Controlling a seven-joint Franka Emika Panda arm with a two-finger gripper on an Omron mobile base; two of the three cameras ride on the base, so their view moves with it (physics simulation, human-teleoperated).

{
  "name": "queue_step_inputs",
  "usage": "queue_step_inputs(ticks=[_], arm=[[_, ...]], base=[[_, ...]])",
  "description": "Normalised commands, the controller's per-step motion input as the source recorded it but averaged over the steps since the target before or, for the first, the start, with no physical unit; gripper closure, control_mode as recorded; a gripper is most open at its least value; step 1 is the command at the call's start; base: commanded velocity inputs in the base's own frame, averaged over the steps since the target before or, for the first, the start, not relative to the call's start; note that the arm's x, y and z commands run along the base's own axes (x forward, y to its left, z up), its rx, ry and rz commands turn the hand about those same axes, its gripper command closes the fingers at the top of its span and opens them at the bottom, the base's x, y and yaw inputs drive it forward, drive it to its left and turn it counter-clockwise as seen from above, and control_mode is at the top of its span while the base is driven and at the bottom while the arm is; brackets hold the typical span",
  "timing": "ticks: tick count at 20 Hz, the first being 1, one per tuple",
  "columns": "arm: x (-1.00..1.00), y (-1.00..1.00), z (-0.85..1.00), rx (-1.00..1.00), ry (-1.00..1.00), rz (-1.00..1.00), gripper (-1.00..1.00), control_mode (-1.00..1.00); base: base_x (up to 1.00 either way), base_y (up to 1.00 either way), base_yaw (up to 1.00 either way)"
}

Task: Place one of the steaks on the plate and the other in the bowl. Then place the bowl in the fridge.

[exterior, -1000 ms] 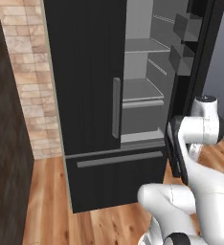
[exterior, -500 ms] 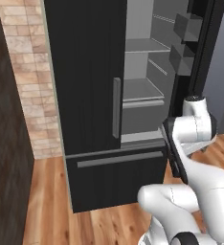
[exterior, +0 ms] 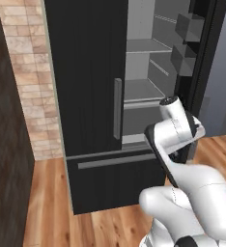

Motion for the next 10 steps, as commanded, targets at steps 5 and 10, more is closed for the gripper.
queue_step_inputs(ticks=[5, 10], arm=[[0.59, 0.23, 0.03, -0.27, 0.05, 0.02, -1.0, -1.0], [0.69, 0.18, 0.0, -0.31, 0.14, -0.01, -1.0, -1.0]], base=[[0.0, 0.0, 0.0], [0.0, 0.0, 0.0]])
